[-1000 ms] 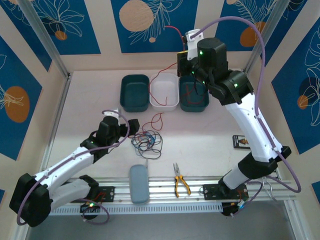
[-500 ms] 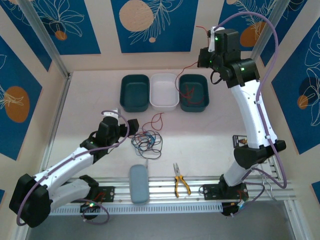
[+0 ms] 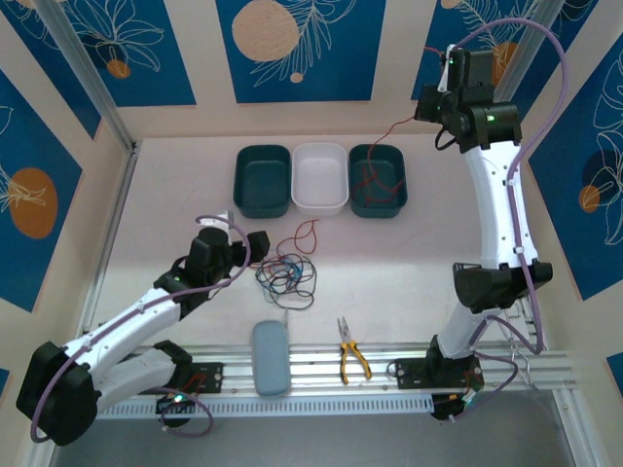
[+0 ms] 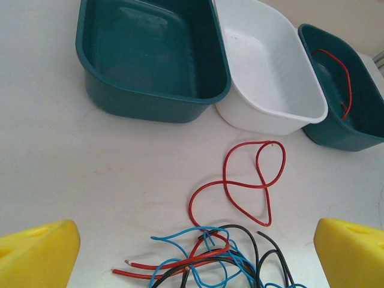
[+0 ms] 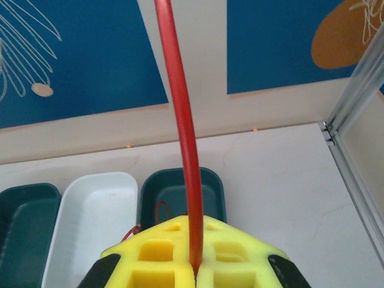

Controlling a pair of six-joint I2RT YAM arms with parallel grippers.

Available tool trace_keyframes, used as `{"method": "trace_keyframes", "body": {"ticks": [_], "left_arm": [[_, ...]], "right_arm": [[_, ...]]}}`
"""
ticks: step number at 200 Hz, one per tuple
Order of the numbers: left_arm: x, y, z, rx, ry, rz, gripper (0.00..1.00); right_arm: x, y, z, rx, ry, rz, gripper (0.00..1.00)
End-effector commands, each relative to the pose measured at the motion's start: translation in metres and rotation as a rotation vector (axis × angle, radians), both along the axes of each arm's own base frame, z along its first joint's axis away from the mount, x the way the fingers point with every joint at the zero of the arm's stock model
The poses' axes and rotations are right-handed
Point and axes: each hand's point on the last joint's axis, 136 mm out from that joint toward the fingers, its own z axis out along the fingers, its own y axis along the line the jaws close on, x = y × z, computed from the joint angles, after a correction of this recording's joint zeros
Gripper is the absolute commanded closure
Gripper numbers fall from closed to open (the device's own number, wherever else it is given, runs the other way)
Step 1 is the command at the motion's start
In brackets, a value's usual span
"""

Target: Untangle the cables

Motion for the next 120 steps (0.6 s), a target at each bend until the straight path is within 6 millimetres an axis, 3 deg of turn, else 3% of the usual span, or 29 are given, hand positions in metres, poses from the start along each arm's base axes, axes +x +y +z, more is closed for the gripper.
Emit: {"method": "trace_keyframes", "body": {"ticks": [1,120], "left_arm": [[0.0,0.006,0.003,0.015,-0.021,0.017,0.0],[-0.005,0.009,-0.003,0.008,-0.01,0.025,0.0]], "right_arm": [[0.002,-0.004,-0.005,-0.002,0.017,-0.011,1.0],[0.033,-0.006,-0.072,-0.068,0.151,-0.009,1.0]]}}
